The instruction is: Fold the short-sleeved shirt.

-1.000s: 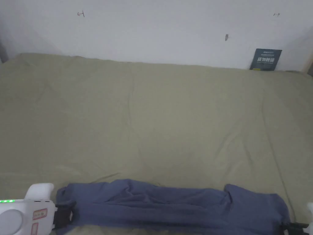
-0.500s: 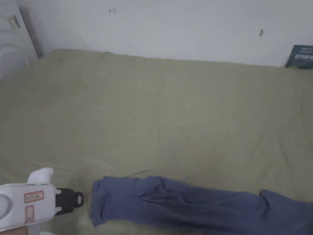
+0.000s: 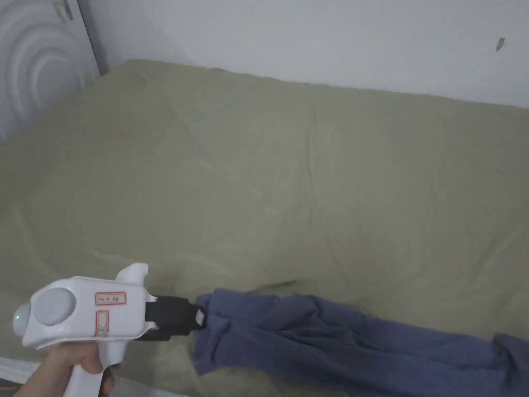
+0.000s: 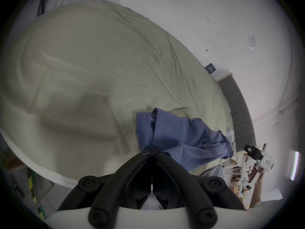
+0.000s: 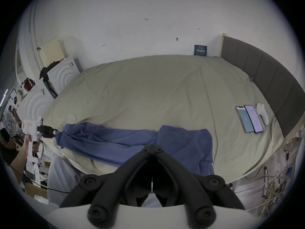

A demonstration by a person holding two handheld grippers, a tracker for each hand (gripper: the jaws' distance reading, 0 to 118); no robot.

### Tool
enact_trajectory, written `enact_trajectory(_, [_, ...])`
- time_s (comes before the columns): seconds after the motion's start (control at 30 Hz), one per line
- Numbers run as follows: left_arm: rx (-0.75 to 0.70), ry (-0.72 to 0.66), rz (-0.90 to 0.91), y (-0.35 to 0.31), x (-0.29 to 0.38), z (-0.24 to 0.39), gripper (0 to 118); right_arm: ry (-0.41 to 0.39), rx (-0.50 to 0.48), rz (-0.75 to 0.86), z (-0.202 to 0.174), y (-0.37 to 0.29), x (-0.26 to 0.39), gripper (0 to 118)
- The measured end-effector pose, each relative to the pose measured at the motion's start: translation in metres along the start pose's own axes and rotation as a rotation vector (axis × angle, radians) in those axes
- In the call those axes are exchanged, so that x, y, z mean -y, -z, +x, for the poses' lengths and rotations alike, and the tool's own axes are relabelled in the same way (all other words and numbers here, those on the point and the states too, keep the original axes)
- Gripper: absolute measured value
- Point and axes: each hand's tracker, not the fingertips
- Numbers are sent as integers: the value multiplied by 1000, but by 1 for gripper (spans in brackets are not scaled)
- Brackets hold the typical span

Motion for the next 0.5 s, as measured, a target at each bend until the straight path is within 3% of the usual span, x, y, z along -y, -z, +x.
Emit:
enact_trajectory(0.03, [10,6,2,-4,-7,-2,110,-1,-6,1,-3,-2,-1,0])
enact_trajectory(0.07, [49,24,-17,-1,-7,-4,110,1,-15,1,-5,-3,-2,0])
enact_trajectory(0.1, [95,4,22,-11,-6,-8,118,3,-20,5,-9,-5,-2,0])
enact_trajectory(0.27, [226,-85,-86,1,-30,-27,118,37,-60,4,-18,-6,-2,0])
enact_trajectory(0.4, [317,-83,-113,49,-27,-35,118,36,-48,-8,-22,-5,0,0])
enact_trajectory(0.5, [437,-181,-145,70,-25,-36,118,47,-41,-12,-21,-6,1,0])
